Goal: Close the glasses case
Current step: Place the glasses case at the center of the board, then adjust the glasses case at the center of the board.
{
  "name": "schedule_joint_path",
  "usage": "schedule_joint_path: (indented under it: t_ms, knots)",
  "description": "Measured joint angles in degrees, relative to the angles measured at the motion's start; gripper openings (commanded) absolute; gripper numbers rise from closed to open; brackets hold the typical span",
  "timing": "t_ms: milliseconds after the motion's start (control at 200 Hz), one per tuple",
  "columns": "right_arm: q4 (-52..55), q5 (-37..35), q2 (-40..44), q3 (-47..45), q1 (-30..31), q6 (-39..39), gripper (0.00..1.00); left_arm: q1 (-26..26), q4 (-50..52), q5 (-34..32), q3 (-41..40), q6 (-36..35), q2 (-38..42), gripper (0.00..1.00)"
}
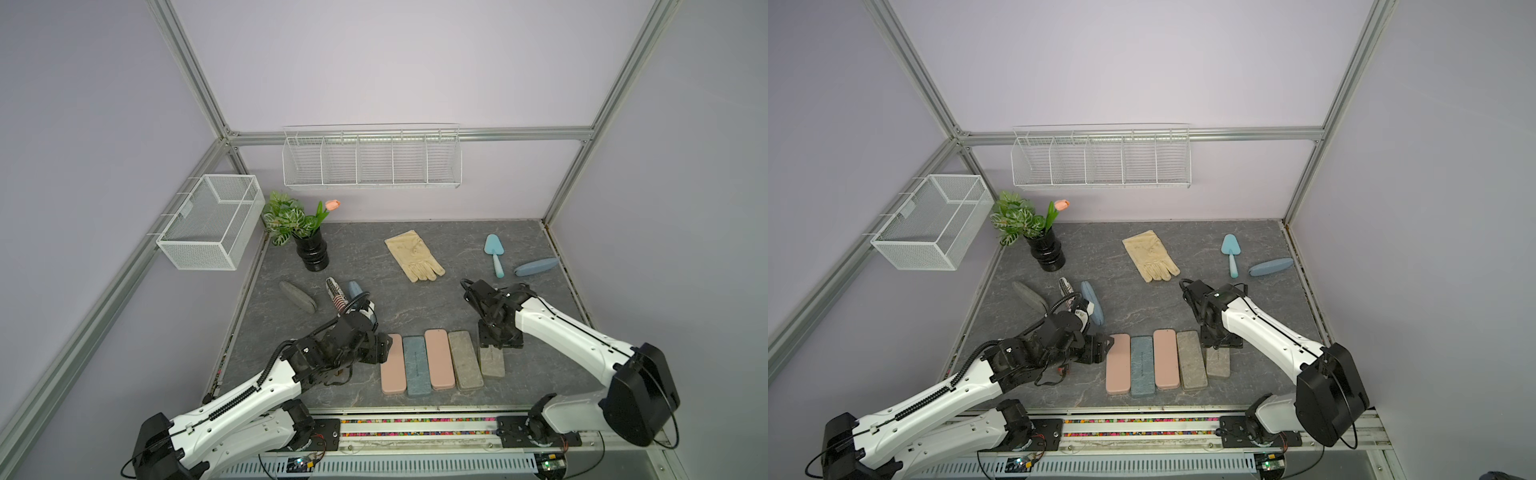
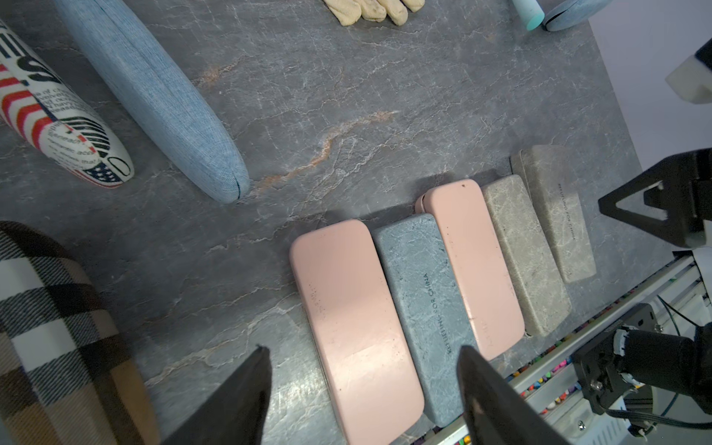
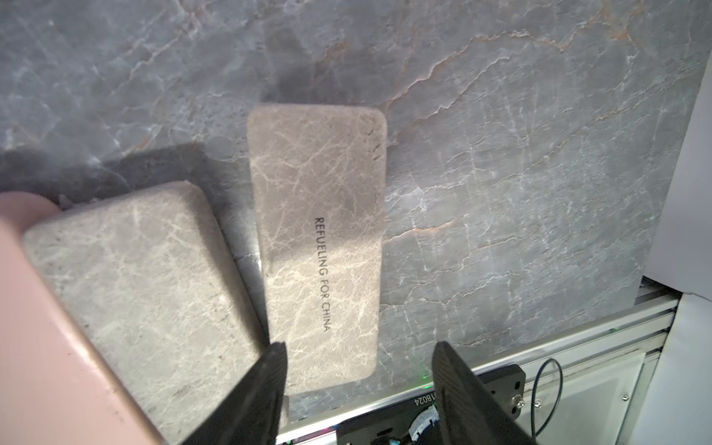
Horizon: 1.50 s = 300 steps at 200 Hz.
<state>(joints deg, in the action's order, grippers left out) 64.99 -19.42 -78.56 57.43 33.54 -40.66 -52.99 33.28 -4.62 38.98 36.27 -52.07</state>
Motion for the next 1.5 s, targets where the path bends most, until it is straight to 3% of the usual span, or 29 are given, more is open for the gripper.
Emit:
schedule_joint_path:
  t_ms: [75,180,385,675,950,1500]
  knots:
    - [-1.5,0.1,0.8,-1.4,-2.6,0.1,0.26,0.0,0.0,0.0,0.0,0.0,0.0,0.77]
    - [-4.2,0.9,1.4,-4.0,-7.6,0.4,0.20,0.0,0.0,0.0,0.0,0.0,0.0,0.77]
    - [-9.4,3.0,-0.5,-4.7,-15.8,3.6,0.18,0.0,0.0,-0.1,0.0,0.0,-0.5,0.77]
    - [-15.7,7.4,-15.9,1.1,-22.9,11.2,0.17,0.0,0.2,-1.3,0.0,0.0,-0.6,0.77]
    - [-18.3,10.8,-23.6,5.5,-23.8,14.9,0.17,0.0,0.3,-1.6,0.0,0.0,-1.2,0.77]
    - [-21.2,13.5,-21.7,3.0,-21.5,16.9,0.17,0.0,0.5,-1.7,0.0,0.0,-1.5,0.77]
